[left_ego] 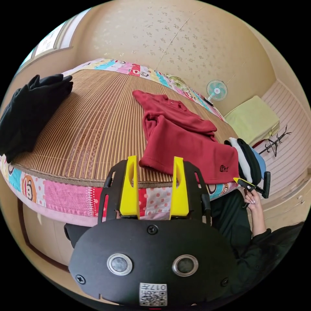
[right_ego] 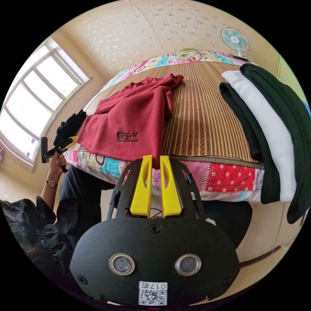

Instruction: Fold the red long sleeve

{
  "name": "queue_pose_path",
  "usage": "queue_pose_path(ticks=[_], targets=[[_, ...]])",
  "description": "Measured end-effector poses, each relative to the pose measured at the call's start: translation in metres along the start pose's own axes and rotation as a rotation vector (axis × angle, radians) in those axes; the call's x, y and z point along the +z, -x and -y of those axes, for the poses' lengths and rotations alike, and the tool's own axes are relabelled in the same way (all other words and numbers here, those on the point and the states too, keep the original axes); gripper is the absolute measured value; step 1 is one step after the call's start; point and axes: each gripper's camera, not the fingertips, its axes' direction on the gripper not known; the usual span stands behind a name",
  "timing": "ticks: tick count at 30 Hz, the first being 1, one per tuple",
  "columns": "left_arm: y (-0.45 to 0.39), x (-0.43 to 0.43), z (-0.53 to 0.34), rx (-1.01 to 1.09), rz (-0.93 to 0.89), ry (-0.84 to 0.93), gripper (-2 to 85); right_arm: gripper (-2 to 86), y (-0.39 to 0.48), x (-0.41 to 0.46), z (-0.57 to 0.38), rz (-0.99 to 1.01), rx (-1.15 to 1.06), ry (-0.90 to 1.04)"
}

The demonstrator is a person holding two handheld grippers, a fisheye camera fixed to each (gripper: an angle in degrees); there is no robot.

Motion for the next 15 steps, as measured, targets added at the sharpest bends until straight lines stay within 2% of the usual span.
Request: queue_pose_path(ticks=[2, 4, 6, 8, 9, 10, 12, 15], targets=[[0.004, 0.015, 0.002, 0.009, 0.069, 0.072, 13.8, 4.8, -0.008, 0.0, -0.005, 0.039, 0.011, 0.009], [0.001, 0.015, -0.006, 0.065, 0.084, 0.07, 10.4, 4.3, -0.014, -0.008, -0.014, 0.127, 0.009, -0.012], [-0.003, 0.002, -0.016, 0.12, 0.03, 0.048, 5.6, 3.6, -0.022, -0.039, -0.034, 0.366, -0.025, -0.13], [0.0, -0.034, -0.031, 0.142, -0.121, -0.054, 4.9, 3.4, -0.034, -0.075, -0.055, 0.593, -0.05, -0.275], [0.007, -0.064, -0.043, 0.144, -0.278, -0.147, 4.7, 3.2, -0.04, -0.098, -0.069, 0.667, -0.068, -0.35], [0.016, -0.096, -0.055, 0.146, -0.44, -0.244, 4.6, 3.2, -0.041, -0.11, -0.076, 0.661, -0.07, -0.376], [0.029, -0.142, -0.076, 0.148, -0.599, -0.404, 4.5, 3.0, -0.042, -0.149, -0.096, 0.612, -0.109, -0.451], [0.037, -0.181, -0.088, 0.139, -0.563, -0.41, 4.5, 2.9, -0.034, -0.175, -0.106, 0.656, -0.17, -0.557]])
